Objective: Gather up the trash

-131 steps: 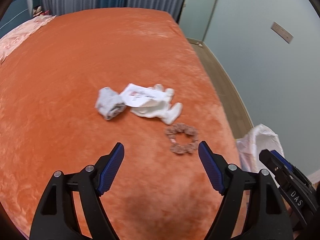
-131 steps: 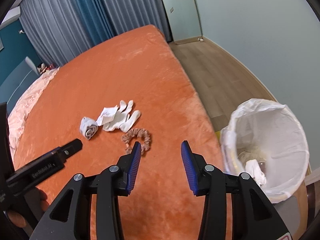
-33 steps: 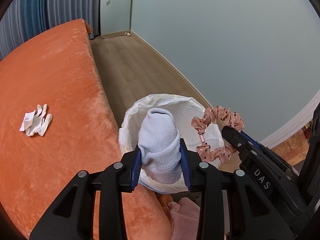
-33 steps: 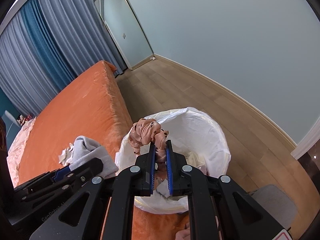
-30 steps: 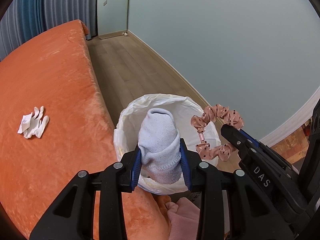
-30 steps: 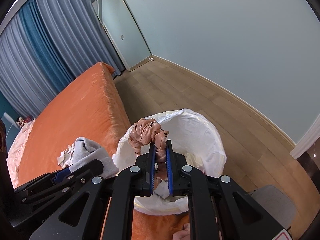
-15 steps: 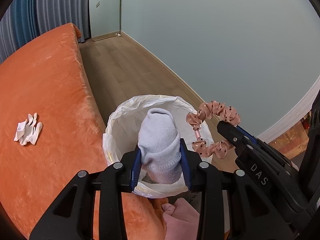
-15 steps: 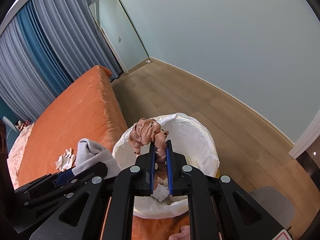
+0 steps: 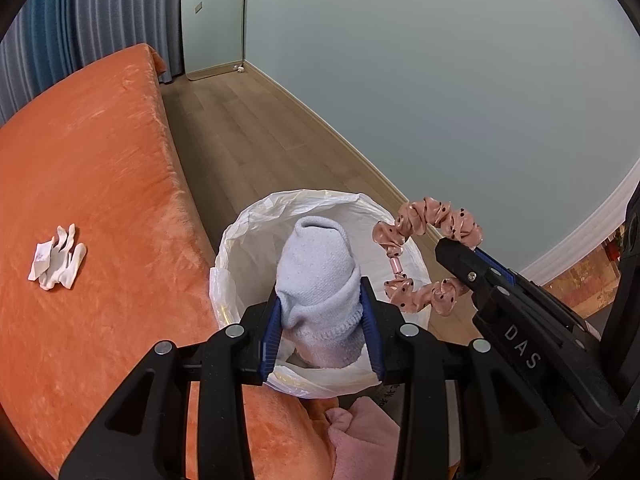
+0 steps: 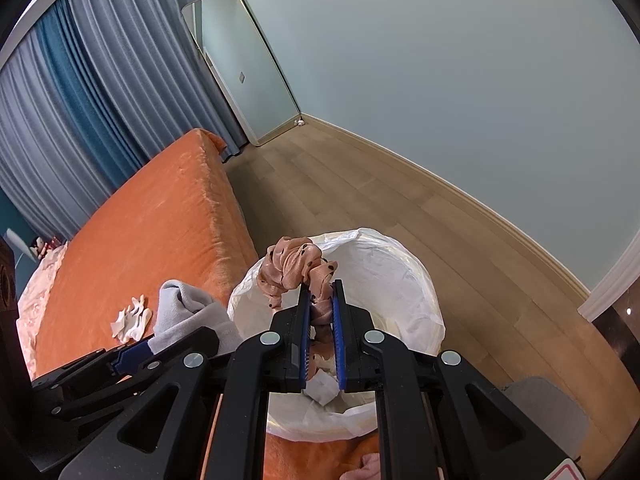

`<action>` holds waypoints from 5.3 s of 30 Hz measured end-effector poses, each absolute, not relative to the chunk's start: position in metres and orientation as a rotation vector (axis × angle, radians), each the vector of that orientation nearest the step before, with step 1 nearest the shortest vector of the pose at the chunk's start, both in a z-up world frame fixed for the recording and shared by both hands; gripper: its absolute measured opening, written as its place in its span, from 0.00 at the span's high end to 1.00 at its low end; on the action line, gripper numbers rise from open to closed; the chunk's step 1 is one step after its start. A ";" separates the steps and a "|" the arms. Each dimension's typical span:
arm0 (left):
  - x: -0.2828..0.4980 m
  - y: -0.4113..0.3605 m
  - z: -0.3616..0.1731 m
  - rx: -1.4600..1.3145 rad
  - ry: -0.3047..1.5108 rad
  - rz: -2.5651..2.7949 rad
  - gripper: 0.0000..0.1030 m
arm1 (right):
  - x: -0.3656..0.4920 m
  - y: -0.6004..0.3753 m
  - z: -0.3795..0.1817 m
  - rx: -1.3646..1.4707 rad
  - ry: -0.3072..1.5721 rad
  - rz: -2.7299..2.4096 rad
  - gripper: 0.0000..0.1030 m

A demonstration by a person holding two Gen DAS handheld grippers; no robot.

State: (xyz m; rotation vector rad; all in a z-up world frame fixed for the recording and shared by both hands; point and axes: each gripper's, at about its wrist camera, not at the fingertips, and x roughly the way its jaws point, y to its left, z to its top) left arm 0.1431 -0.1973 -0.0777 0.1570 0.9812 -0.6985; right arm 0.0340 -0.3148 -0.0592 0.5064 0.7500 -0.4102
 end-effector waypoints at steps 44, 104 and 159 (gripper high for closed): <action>0.170 -0.126 -0.076 0.037 0.993 -0.581 0.46 | 0.063 -0.271 -0.062 0.458 0.801 -0.365 0.73; 0.392 0.120 -0.220 -0.334 1.203 -0.217 0.64 | 0.331 -0.015 -0.228 0.296 1.112 -0.002 0.90; 0.144 0.007 -0.200 -0.296 1.362 -0.337 0.50 | 0.055 -0.233 -0.076 0.456 0.818 -0.238 0.97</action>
